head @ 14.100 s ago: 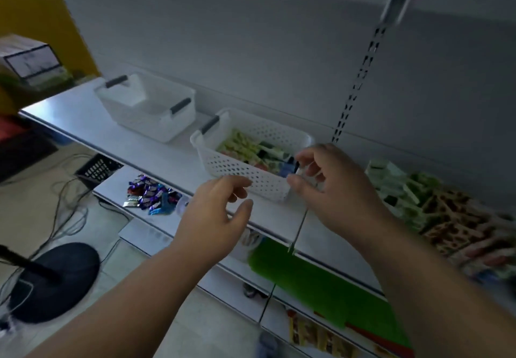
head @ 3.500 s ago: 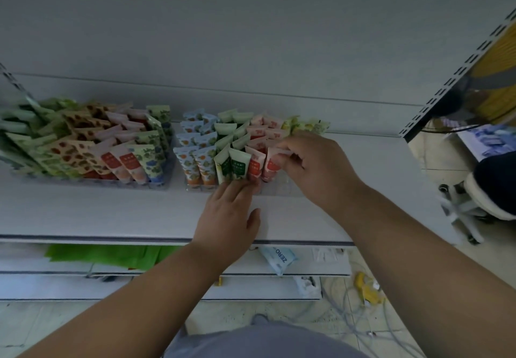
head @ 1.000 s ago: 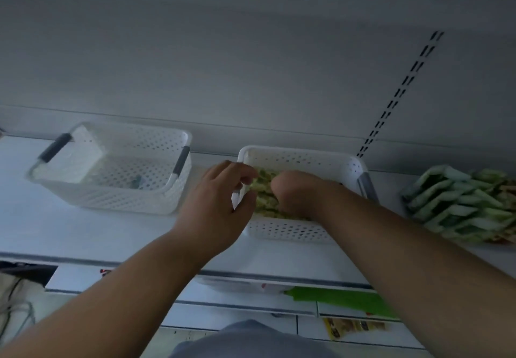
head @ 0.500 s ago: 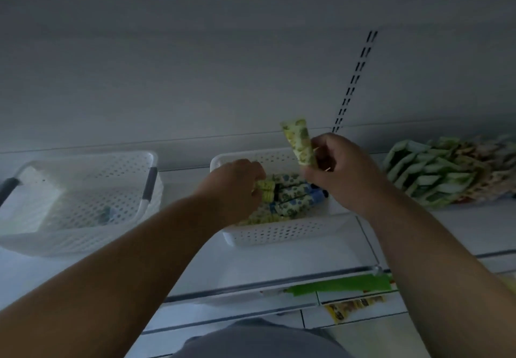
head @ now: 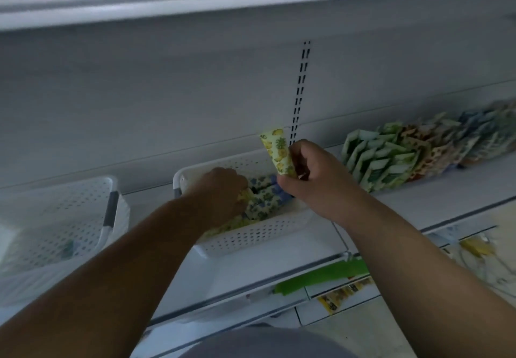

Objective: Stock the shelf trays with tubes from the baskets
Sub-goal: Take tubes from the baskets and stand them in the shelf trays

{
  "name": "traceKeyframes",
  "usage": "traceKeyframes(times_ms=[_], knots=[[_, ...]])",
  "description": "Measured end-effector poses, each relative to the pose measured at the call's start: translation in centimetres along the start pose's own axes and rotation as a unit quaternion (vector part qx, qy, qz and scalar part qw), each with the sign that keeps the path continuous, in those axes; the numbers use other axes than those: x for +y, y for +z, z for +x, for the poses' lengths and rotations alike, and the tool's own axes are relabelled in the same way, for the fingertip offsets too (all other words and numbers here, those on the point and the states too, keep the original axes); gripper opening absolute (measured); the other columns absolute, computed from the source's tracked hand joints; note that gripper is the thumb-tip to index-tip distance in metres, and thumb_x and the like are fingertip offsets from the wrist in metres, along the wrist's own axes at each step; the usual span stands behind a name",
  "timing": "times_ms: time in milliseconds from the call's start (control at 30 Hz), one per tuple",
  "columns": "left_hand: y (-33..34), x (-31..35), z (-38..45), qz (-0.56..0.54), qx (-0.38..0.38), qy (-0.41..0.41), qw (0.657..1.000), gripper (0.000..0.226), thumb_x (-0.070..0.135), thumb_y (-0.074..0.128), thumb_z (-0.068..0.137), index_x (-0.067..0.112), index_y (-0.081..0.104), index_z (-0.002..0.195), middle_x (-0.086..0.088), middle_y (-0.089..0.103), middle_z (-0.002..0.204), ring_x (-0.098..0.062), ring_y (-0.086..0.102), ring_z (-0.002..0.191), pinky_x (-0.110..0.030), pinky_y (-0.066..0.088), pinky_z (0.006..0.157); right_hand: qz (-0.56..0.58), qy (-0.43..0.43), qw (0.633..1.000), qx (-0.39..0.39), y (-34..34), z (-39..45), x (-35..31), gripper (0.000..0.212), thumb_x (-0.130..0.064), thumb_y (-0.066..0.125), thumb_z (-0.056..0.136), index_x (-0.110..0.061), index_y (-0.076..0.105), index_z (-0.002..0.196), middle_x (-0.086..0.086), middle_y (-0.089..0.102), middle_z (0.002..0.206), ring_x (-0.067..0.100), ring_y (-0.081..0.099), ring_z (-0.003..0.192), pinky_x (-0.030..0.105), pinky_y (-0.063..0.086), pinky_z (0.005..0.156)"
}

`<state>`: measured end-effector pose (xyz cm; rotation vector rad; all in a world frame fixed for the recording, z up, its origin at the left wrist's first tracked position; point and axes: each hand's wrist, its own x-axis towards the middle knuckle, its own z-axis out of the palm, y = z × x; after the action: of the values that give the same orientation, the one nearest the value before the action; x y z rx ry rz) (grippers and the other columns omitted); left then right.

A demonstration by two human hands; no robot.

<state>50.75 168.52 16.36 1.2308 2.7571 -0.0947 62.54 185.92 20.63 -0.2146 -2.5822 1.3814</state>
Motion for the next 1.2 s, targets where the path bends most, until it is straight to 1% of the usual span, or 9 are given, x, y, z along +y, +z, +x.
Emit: traceKeyframes(times_ms=[167,300,433,533,667,767,933,1067,1200], knots=[[-2.8,4.1,-3.1,-0.199,0.249,0.032,0.947,0.025,0.031,0.07,0.08,0.023,0.06,0.101,0.012,0.053,0.091,-0.011,0.052,0.086,-0.02,0.039,0.067,0.065,-0.022,0.998,0.016,-3.5,-1.6,-0.2,0.021,-0.013,0.062,0.086,-0.027,0.054,0.101,0.001,0.064,0.087,0.019,0.061,0.077,0.032,0.048,0.068],[-4.4,10.3,-3.3,-0.291,0.318,0.019,0.902,0.032,0.028,0.075,0.076,0.028,0.048,0.092,0.019,0.047,0.077,-0.002,0.047,0.071,-0.007,0.035,0.058,0.142,-0.009,0.988,0.059,-7.0,-4.2,1.5,0.019,-0.014,0.057,0.08,-0.025,0.052,0.094,0.011,0.06,0.082,0.026,0.06,0.074,0.037,0.047,0.065],[-4.9,18.9,-1.4,-0.371,0.3,0.059,0.877,0.041,0.036,0.072,0.079,0.038,0.048,0.113,0.016,0.055,0.087,0.0,0.054,0.075,-0.007,0.038,0.061,0.166,0.011,0.98,0.112,-13.1,-8.9,5.1,0.019,-0.004,0.055,0.087,-0.015,0.051,0.102,0.015,0.056,0.081,0.018,0.054,0.067,0.031,0.044,0.06],[-4.5,26.6,0.9,-0.42,0.263,0.035,0.868,0.03,0.039,0.074,0.079,0.038,0.052,0.098,0.016,0.056,0.085,0.0,0.053,0.067,-0.011,0.037,0.056,0.142,0.027,0.981,0.132,-19.1,-12.9,8.7,0.011,-0.02,0.054,0.092,-0.027,0.053,0.101,0.006,0.055,0.079,0.018,0.053,0.067,0.033,0.044,0.062],[-3.4,36.4,4.2,-0.521,0.197,-0.019,0.83,0.032,0.034,0.079,0.076,0.031,0.047,0.082,0.003,0.057,0.072,-0.005,0.051,0.055,-0.02,0.041,0.046,0.121,0.046,0.973,0.191,-27.3,-17.9,13.0,0.01,-0.03,0.048,0.099,-0.022,0.052,0.102,0.002,0.057,0.077,0.012,0.054,0.064,0.027,0.048,0.062],[-2.8,41.8,6.9,-0.645,0.116,-0.074,0.752,0.031,0.023,0.081,0.075,0.033,0.054,0.085,-0.008,0.062,0.089,-0.028,0.066,0.078,-0.041,0.057,0.064,0.098,0.062,0.967,0.227,-32.1,-19.9,15.9,0.007,-0.028,0.049,0.099,-0.023,0.053,0.098,0.004,0.06,0.081,0.008,0.056,0.067,0.019,0.047,0.061],[-2.8,47.2,10.8,-0.854,-0.008,-0.126,0.504,0.021,0.0,0.059,0.089,0.003,0.063,0.109,-0.013,0.064,0.099,-0.019,0.065,0.079,-0.023,0.057,0.068,0.072,0.079,0.971,0.213,-37.2,-18.8,20.0,0.006,-0.029,0.051,0.097,-0.026,0.054,0.101,0.006,0.066,0.091,0.016,0.064,0.078,0.031,0.051,0.072],[-2.6,49.6,15.0,-0.886,-0.026,-0.177,0.428,0.016,0.008,0.051,0.097,-0.001,0.064,0.099,-0.013,0.067,0.08,-0.018,0.062,0.07,-0.025,0.057,0.061,0.076,0.089,0.969,0.219,-40.2,-15.8,22.6,0.008,-0.026,0.049,0.098,-0.029,0.054,0.103,-0.002,0.068,0.095,0.01,0.067,0.083,0.031,0.053,0.077],[-2.7,52.0,20.7,-0.892,-0.073,-0.178,0.41,0.016,0.014,0.05,0.099,0.004,0.063,0.097,-0.01,0.063,0.08,-0.013,0.051,0.061,-0.023,0.051,0.052,0.082,0.119,0.959,0.244,-43.6,-13.3,25.6,0.008,-0.024,0.054,0.097,-0.03,0.058,0.1,-0.001,0.071,0.095,0.017,0.066,0.087,0.042,0.055,0.079]])
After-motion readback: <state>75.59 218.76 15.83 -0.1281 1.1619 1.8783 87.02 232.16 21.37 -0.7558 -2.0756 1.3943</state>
